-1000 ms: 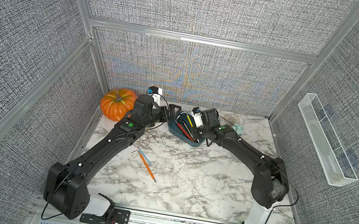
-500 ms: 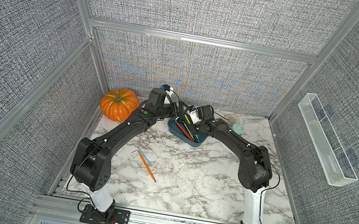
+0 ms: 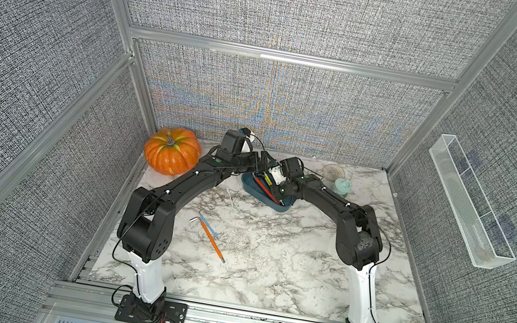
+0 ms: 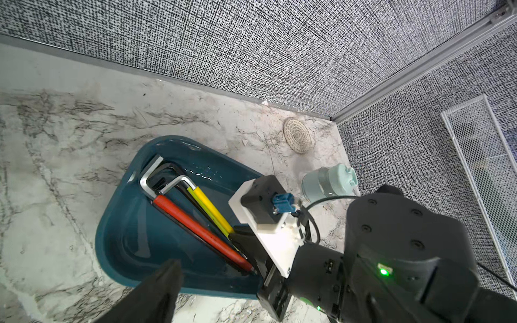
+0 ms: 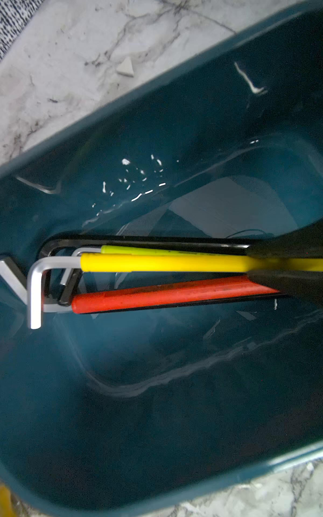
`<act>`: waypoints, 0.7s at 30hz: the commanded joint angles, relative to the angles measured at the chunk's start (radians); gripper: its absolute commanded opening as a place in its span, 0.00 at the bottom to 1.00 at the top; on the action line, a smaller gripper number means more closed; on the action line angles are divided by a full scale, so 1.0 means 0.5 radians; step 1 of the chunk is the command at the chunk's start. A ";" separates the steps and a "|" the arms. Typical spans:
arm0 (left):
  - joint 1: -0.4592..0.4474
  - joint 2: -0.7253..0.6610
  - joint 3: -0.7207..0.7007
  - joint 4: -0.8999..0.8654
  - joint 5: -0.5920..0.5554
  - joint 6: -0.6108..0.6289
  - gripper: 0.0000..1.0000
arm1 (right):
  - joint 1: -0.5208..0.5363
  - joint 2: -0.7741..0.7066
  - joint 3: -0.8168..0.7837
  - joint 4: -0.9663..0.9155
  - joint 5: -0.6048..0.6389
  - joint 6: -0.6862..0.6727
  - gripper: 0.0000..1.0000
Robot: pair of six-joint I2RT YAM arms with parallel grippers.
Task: Put the hex key on the desktop into the storage box
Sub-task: Place the Allen key in the storage box.
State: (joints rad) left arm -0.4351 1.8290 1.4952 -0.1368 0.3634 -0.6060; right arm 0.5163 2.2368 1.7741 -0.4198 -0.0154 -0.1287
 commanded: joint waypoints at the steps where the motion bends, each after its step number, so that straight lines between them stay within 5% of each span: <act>1: 0.004 0.011 0.007 0.021 0.031 0.004 1.00 | -0.005 0.009 0.018 -0.003 -0.009 0.016 0.06; 9: -0.003 -0.051 -0.056 0.055 0.033 -0.021 1.00 | -0.011 -0.009 0.063 -0.019 0.013 0.007 0.30; 16: -0.004 -0.271 -0.110 0.001 -0.041 0.060 1.00 | -0.007 -0.148 0.088 0.009 0.027 0.067 0.31; 21: 0.011 -0.583 -0.147 -0.267 -0.522 0.301 1.00 | 0.178 -0.363 -0.092 0.100 -0.073 0.175 0.33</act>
State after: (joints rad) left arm -0.4362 1.5890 1.4338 -0.1959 0.2619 -0.5419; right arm 0.5560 2.0895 1.7695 -0.3958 -0.0055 -0.0776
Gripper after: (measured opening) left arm 0.996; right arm 0.324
